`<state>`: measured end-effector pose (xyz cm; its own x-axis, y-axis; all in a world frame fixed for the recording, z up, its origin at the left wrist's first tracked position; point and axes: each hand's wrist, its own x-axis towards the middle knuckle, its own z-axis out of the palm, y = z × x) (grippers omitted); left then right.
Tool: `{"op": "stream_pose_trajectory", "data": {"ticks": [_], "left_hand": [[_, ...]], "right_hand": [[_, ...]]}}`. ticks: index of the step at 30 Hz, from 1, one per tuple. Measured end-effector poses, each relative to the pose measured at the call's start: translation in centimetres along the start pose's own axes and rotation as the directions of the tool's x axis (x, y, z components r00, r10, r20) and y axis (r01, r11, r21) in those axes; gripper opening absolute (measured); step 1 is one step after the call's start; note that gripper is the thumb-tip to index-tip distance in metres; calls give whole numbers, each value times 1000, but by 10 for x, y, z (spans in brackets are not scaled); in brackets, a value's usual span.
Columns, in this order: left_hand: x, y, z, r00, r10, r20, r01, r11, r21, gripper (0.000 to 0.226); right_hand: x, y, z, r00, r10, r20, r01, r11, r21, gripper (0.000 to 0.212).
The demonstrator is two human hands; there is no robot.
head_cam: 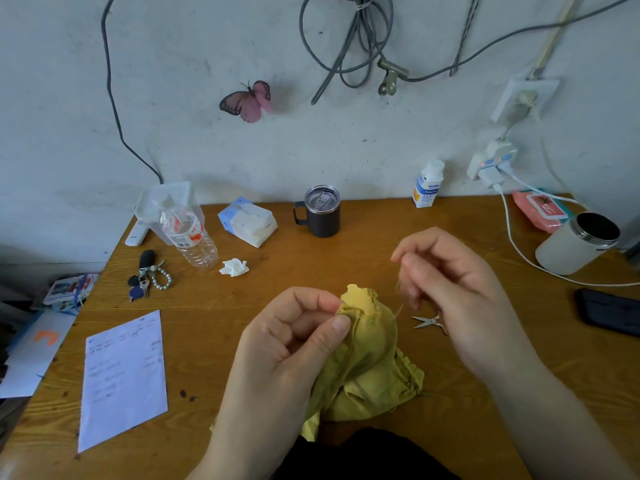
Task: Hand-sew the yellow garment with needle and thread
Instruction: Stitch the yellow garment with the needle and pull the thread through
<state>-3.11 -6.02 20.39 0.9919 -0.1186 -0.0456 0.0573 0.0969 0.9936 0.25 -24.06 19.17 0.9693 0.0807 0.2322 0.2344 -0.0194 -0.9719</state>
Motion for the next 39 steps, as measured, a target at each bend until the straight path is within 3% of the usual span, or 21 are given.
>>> {"op": "stream_pose_trajectory", "data": {"ticks": [3,7,25,39], "left_hand": [[0,1,0,1000,-2,-7,2,1000,29,24],[0,1,-1,1000,-14,4,14,1000,6,24],[3,2,-4,993,-80,92,95,980,-176,16],[5,3,-5,985,-113,127,134,975,-176,11]], "right_hand": [[-5,-12,8,982,-125,143,157,958,-239,13],[-9,-19,9,965,-151,216,218,918,-332,15],[-11,-19,5,949,-143,281,245,896,-370,16],[-11,-18,4,943,-160,291,266,890,-372,15]]}}
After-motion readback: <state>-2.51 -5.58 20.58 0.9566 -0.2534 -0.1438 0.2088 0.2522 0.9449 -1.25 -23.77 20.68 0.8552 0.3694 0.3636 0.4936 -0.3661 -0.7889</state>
